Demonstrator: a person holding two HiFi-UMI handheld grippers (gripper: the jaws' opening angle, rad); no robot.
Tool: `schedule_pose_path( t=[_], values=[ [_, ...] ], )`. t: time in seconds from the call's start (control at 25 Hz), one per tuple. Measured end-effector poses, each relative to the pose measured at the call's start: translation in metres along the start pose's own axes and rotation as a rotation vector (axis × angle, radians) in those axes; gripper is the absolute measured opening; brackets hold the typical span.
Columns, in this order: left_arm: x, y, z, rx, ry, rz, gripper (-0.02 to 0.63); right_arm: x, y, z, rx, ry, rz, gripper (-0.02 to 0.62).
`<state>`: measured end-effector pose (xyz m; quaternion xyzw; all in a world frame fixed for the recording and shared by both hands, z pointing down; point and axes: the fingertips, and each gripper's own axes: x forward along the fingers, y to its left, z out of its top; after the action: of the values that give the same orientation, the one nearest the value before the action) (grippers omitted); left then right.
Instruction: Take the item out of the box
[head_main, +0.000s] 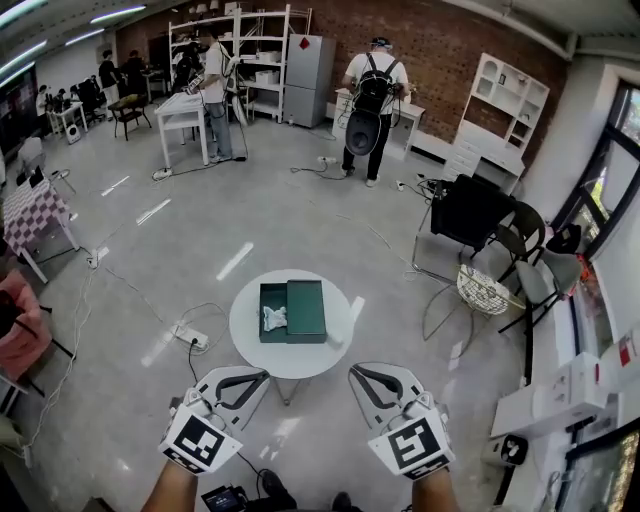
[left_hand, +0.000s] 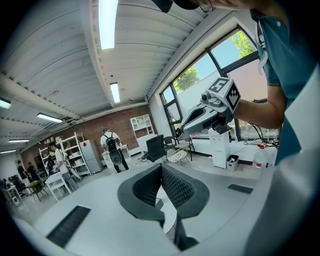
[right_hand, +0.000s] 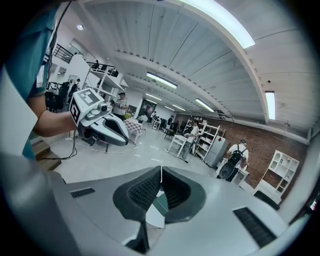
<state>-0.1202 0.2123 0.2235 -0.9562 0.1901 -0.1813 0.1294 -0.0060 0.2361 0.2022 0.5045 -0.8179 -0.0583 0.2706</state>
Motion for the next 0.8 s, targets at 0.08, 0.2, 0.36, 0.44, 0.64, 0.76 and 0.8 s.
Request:
schedule_pose_path(
  t=[0.08,0.2,0.36,0.44,0.64,0.76,0.8],
  values=[
    [-0.008,0.014,-0.006,0.005,-0.007,-0.008,0.018,0.013,0.006,0.010,0.000,0.003,-0.009,0.038],
    [-0.016,0.031,-0.014,0.011,-0.019,-0.009,0.019,0.029,0.010,0.021,-0.002,0.001,-0.017,0.038],
    [-0.022,0.048,-0.033,-0.015,-0.006,0.009,0.020,0.054,0.012,0.027,-0.021,0.003,0.004,0.038],
    [-0.025,0.063,-0.044,-0.025,0.003,0.022,0.018,0.074,0.010,0.034,-0.026,-0.005,0.014,0.038],
    [-0.037,0.095,-0.060,-0.058,0.045,0.090,0.019,0.119,0.006,0.052,-0.051,-0.032,0.089,0.038],
    [-0.034,0.111,-0.063,-0.075,0.070,0.139,0.020,0.141,-0.006,0.062,-0.054,-0.060,0.134,0.038],
    [-0.029,0.116,-0.065,-0.080,0.078,0.152,0.018,0.149,-0.011,0.063,-0.051,-0.067,0.147,0.038]
  ],
)
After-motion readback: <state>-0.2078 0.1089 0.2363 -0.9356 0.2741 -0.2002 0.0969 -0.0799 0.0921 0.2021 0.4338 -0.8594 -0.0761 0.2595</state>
